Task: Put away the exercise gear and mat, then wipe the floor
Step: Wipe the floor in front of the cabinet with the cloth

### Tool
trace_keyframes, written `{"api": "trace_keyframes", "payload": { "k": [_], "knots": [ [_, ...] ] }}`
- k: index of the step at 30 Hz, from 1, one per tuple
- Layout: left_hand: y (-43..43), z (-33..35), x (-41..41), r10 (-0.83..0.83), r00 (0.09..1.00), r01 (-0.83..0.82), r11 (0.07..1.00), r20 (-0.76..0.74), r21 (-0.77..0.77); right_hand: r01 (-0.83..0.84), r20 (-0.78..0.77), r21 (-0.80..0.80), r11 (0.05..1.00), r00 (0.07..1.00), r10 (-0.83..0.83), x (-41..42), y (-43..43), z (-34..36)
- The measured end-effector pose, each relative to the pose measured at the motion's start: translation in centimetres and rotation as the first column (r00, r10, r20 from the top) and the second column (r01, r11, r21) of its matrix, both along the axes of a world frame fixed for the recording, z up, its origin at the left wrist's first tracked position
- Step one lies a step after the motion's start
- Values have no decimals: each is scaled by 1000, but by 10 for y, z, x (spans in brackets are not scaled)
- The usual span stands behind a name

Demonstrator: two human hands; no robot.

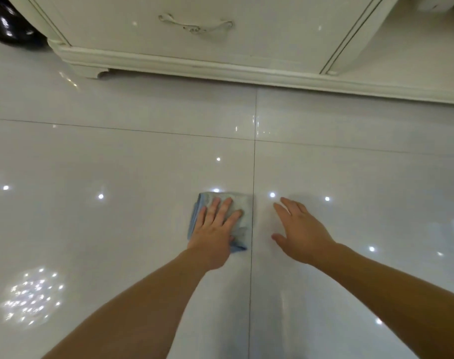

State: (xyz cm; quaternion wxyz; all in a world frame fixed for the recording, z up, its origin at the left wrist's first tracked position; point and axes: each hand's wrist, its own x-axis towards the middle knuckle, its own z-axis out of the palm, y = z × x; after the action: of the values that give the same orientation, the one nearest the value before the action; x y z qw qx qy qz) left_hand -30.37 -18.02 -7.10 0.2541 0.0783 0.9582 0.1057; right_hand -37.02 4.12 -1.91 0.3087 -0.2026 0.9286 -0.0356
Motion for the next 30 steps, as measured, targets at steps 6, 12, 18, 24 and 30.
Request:
{"api": "trace_keyframes", "payload": {
  "k": [6, 12, 18, 24, 30],
  "knots": [
    [-1, -15, 7, 6, 994, -5, 1000, -110, 7, -137, -141, -47, 989, 982, 129, 12, -11, -39],
    [-19, -32, 9, -38, 940, 60, 997, -339, 55, -155, -265, -103, 982, 956, 123, 23, -10, -59],
    [-34, -35, 10, 13, 921, 19, 997, -390, 80, -208, -268, -131, 969, 949, 168, 21, -27, -61],
    [-62, -34, 13, 93, 919, -64, 994, -384, 89, -194, -267, -127, 973, 951, 155, 23, -42, -64],
    [-125, -31, 31, 197, 914, -191, 980, -354, 51, -189, -294, -117, 975, 944, 148, 23, -40, -69]
  ]
}}
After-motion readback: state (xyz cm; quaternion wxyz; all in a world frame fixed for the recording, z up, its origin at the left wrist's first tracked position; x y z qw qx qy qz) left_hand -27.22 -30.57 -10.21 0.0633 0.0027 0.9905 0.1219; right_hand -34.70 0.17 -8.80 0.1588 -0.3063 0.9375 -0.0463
